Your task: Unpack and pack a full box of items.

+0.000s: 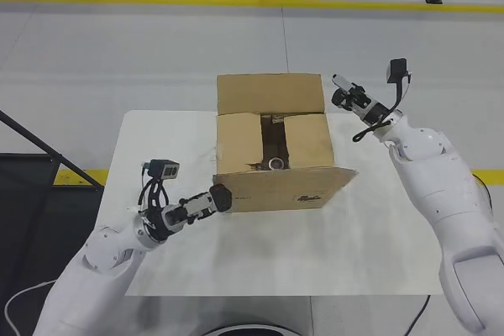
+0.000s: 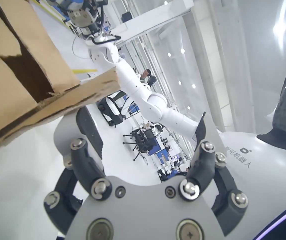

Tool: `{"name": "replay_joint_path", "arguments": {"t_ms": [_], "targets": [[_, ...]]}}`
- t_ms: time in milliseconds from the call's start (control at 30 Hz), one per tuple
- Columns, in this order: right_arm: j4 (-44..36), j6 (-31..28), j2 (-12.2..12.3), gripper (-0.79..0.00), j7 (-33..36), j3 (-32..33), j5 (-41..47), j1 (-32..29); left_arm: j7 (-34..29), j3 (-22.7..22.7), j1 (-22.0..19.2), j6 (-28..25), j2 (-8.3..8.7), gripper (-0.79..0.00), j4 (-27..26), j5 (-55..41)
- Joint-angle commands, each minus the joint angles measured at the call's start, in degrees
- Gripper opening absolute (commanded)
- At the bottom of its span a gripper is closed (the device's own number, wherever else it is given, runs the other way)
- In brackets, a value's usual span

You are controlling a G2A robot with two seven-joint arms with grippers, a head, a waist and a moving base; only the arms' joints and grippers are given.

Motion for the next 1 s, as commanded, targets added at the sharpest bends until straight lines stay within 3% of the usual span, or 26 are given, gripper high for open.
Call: {"name": "replay_joint_path", "arguments": {"t_ms": [0, 267, 633, 967], "targets": [[-0.6, 1.0, 0.0, 0.000, -0.7, 0.1, -0.1, -0.5, 1.5, 0.7, -0.9, 0.5, -0.23, 0.000, 0.4, 0.3], [-1.3, 9.5, -1.3, 0.000, -9.2, -0.7, -5.9, -0.6, 7.6, 2.6, -4.4, 2.2, -1.13, 0.000, 1.9, 4.1], [6.2, 13.5, -5.1, 0.000, -5.6, -2.3, -6.4, 3.7, 14.2, 4.6, -7.5, 5.6, -2.15, 0.000, 3.8, 10.8], [11.1, 11.9, -8.4, 0.000, -0.9, -3.3, -6.8, 5.4, 15.4, 5.2, -8.6, 7.3, -2.63, 0.000, 4.5, 13.9]]}}
